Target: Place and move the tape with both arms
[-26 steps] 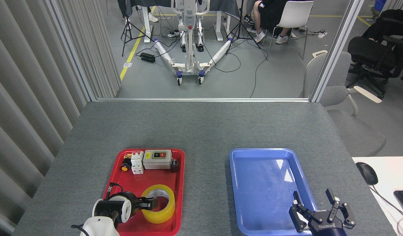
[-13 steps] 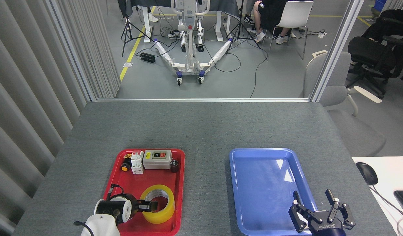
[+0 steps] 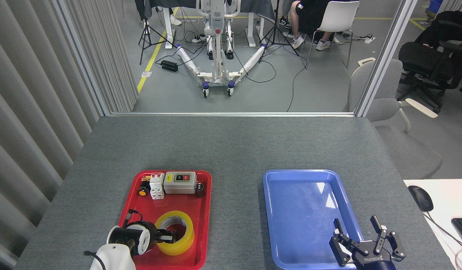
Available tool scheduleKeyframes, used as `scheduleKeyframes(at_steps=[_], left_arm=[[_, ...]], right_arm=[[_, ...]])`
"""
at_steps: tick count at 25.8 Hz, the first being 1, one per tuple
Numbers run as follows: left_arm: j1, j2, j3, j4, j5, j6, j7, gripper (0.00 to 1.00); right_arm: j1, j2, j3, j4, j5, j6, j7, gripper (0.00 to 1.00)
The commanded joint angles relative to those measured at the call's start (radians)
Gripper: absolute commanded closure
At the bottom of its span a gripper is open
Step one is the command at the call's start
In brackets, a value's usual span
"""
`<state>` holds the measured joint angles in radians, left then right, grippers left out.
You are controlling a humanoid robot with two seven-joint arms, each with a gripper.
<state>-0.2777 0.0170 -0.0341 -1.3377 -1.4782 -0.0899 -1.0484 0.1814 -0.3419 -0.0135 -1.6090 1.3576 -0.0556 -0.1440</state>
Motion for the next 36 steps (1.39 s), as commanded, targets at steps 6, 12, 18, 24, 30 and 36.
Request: scheduleKeyframes(at_steps=[6,12,18,24,30,36], left_arm=[[0.008,0.006,0.014,-0.052,0.251,-0.021,-0.045,1.00],[0.058,-0.061,0.145,-0.153,0.565,0.085,0.071,1.00],[0.156,-0.089,0.164,-0.287,0.935,0.098,0.064,1.00],[0.252,-0.134,0.022,-0.385,1.167,0.062,0.068,1.00],[0.308,-0.127,-0.098,-0.331,1.316,-0.123,0.064,1.00],[0.311,-0.127,-0.142,-0.293,1.320,-0.156,0.064,1.00]], right_arm=[[-0.002,0.003,0.009,-0.016,0.003,0.097,-0.003,0.00],[0.000,0.001,0.010,-0.016,0.003,0.108,-0.003,0.00],[0.000,0.000,0.015,-0.016,0.002,0.131,-0.002,0.00],[-0.010,-0.006,0.055,-0.016,0.005,0.122,-0.012,0.00],[-0.091,-0.034,0.056,-0.016,0.002,0.054,-0.006,0.00],[-0.103,-0.034,0.007,-0.008,-0.155,-0.233,0.000,0.00]])
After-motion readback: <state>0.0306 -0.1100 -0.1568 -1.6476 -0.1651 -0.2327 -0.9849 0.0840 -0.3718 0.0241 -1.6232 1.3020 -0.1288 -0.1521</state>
